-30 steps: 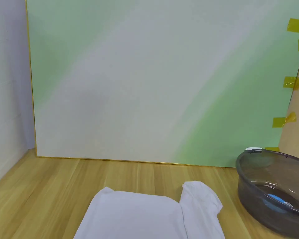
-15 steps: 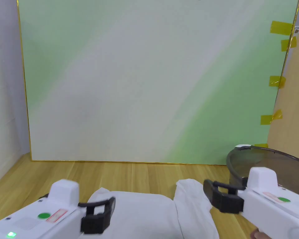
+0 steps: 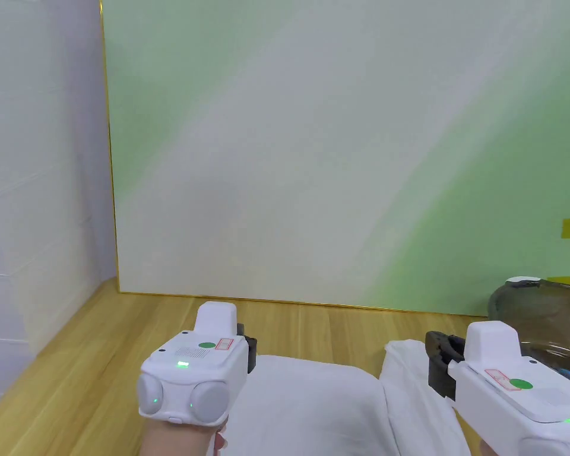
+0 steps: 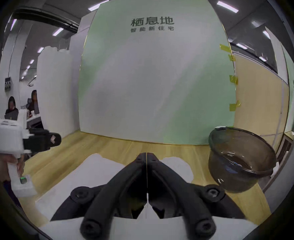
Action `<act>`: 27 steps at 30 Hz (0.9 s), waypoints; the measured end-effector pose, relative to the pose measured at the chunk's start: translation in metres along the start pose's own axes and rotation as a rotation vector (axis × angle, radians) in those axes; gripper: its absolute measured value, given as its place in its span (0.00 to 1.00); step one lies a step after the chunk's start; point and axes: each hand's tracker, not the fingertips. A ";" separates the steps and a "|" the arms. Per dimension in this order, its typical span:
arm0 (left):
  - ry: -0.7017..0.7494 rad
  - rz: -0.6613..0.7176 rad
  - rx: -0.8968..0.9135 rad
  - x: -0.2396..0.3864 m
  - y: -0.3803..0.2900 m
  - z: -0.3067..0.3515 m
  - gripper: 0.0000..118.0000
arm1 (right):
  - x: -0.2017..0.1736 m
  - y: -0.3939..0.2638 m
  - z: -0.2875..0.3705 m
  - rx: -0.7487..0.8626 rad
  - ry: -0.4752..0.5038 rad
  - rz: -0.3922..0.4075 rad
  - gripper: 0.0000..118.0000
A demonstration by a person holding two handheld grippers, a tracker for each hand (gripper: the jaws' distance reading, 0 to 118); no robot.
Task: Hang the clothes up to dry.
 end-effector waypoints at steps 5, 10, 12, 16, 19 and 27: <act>0.015 0.113 -0.224 -0.027 0.018 -0.047 0.01 | 0.000 -0.005 0.004 -0.014 0.019 0.001 0.00; 0.024 0.137 -0.350 -0.045 0.031 -0.097 0.28 | 0.005 -0.010 0.008 -0.029 0.034 -0.016 0.00; 0.025 0.098 -0.496 -0.048 0.030 -0.119 0.96 | 0.006 -0.013 0.007 -0.034 0.036 -0.012 0.00; 0.042 0.053 -0.446 -0.036 0.016 -0.141 0.92 | 0.011 -0.017 0.001 -0.045 0.044 -0.017 0.00; 0.083 0.002 -0.483 -0.032 0.011 -0.168 0.95 | 0.015 -0.021 -0.005 -0.055 0.045 -0.020 0.00; 0.072 -0.043 -0.555 -0.039 -0.016 -0.196 0.56 | 0.033 -0.030 -0.026 -0.092 0.028 -0.038 0.00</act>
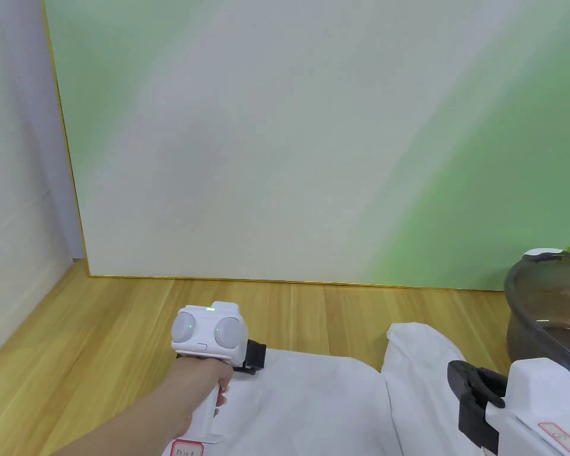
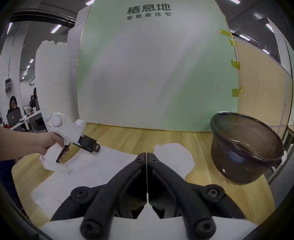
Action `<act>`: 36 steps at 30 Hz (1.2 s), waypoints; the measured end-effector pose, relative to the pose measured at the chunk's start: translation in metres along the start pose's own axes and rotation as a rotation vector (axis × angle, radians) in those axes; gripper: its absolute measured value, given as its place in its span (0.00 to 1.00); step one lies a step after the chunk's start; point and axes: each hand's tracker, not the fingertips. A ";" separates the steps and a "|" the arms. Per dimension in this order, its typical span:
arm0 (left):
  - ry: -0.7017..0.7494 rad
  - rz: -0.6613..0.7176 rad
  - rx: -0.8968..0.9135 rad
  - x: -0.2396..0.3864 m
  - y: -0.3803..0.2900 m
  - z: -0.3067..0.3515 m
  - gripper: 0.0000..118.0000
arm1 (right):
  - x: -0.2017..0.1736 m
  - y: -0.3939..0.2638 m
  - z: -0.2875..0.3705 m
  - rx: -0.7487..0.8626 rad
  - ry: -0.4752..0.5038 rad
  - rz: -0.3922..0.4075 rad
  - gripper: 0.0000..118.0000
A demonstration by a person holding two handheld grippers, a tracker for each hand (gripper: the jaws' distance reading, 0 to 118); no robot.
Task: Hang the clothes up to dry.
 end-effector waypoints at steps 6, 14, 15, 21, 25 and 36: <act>0.000 0.010 0.022 -0.010 -0.006 0.004 0.34 | 0.004 0.004 -0.028 -0.045 -0.006 0.010 0.00; -0.040 0.090 -0.022 -0.007 -0.002 0.008 0.09 | 0.023 0.051 -0.107 -0.153 -0.076 -0.024 0.00; -0.037 0.085 -0.020 -0.007 -0.003 0.008 0.09 | 0.027 0.061 -0.124 -0.189 -0.078 -0.020 0.00; -0.037 0.071 -0.018 -0.007 -0.003 0.008 0.09 | 0.069 0.082 -0.241 -0.587 -0.098 -0.199 1.00; -0.038 0.047 -0.004 -0.009 -0.005 0.006 0.09 | 0.087 0.069 -0.290 -0.698 -0.221 -0.135 0.96; -0.089 0.058 0.011 -0.019 -0.007 0.007 0.09 | 0.117 0.023 -0.309 -0.759 -0.236 -0.202 0.62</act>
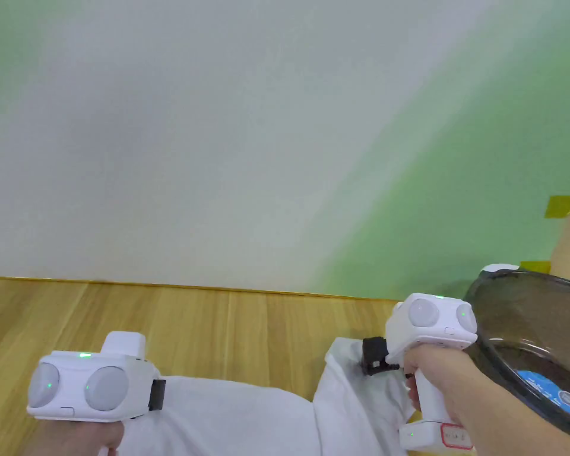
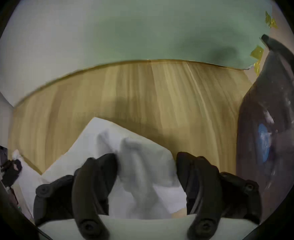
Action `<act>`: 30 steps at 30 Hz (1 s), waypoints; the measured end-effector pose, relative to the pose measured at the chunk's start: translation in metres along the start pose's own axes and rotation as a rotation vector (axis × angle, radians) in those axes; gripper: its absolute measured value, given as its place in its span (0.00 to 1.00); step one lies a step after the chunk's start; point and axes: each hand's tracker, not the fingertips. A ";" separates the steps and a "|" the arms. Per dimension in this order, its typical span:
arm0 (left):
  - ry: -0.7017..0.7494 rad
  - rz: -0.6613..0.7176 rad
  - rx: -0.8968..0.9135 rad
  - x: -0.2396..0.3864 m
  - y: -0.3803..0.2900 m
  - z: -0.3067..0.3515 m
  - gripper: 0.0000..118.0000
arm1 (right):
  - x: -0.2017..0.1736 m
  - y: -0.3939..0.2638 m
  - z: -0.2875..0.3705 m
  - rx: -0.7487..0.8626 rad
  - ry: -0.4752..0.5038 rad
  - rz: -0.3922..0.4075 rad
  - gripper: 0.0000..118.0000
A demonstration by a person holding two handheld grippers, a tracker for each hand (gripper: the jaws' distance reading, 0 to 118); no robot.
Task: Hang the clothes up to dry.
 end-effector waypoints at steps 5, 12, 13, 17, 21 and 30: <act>0.004 -0.028 0.030 0.001 -0.001 -0.004 0.09 | 0.008 -0.008 0.001 0.041 0.059 0.005 0.03; -0.078 0.075 0.133 -0.021 0.014 0.025 0.09 | 0.009 -0.017 0.072 0.294 0.083 0.057 0.03; -0.078 0.043 0.177 -0.023 0.017 0.037 0.09 | 0.012 -0.016 0.089 0.338 0.094 0.060 0.03; -0.045 -0.014 0.375 -0.029 0.043 0.110 0.09 | 0.023 -0.009 0.175 0.490 0.113 0.121 0.03; -0.070 -0.018 0.558 -0.026 0.071 0.208 0.09 | 0.034 -0.007 0.283 0.717 0.139 0.105 0.03; -0.002 -0.079 0.923 -0.015 0.130 0.401 0.09 | 0.037 -0.005 0.508 1.049 0.118 0.134 0.03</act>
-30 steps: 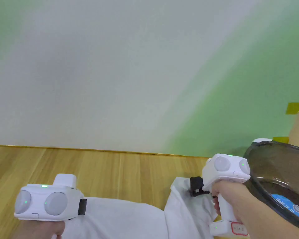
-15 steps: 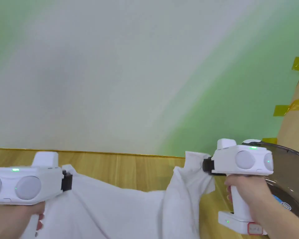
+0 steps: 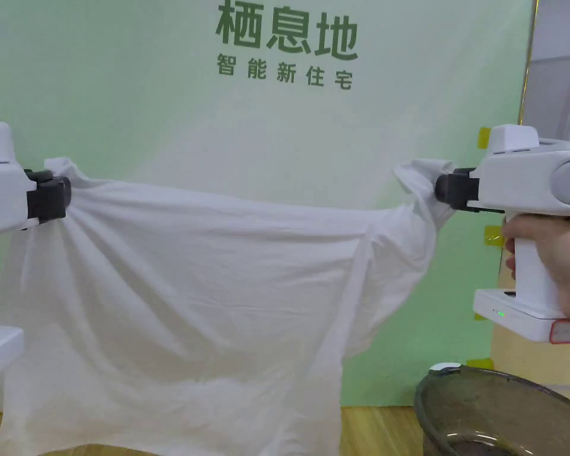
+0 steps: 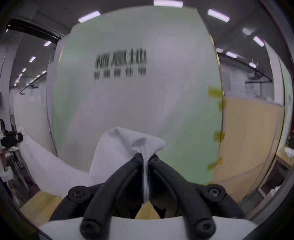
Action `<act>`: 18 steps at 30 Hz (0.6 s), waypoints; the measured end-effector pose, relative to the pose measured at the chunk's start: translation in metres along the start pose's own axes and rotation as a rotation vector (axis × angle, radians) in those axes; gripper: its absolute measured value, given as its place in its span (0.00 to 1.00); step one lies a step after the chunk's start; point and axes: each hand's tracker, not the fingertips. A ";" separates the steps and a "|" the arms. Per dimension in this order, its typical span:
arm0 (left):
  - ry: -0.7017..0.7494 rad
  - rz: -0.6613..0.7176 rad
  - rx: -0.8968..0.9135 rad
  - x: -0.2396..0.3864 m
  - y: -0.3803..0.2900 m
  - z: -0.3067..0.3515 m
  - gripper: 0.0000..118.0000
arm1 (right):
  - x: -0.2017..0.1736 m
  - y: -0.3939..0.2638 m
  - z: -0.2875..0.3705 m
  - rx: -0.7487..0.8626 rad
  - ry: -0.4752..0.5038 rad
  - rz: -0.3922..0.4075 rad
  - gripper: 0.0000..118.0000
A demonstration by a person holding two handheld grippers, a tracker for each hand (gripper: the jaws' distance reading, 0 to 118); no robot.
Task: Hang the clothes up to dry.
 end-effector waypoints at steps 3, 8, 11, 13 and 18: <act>0.032 -0.005 0.063 0.001 0.047 0.009 0.09 | -0.001 0.047 0.024 0.058 0.016 -0.026 0.03; 0.074 -0.018 0.131 0.004 0.102 0.009 0.09 | -0.009 0.103 0.041 0.108 -0.023 -0.026 0.03; 0.093 -0.027 0.146 0.004 0.122 0.003 0.09 | -0.009 0.123 0.042 0.122 -0.028 -0.049 0.03; 0.101 -0.011 0.156 0.003 0.130 -0.001 0.09 | -0.010 0.131 0.041 0.127 -0.035 -0.055 0.03; 0.107 -0.002 0.146 0.003 0.131 -0.015 0.09 | -0.008 0.131 0.029 0.121 -0.042 -0.066 0.03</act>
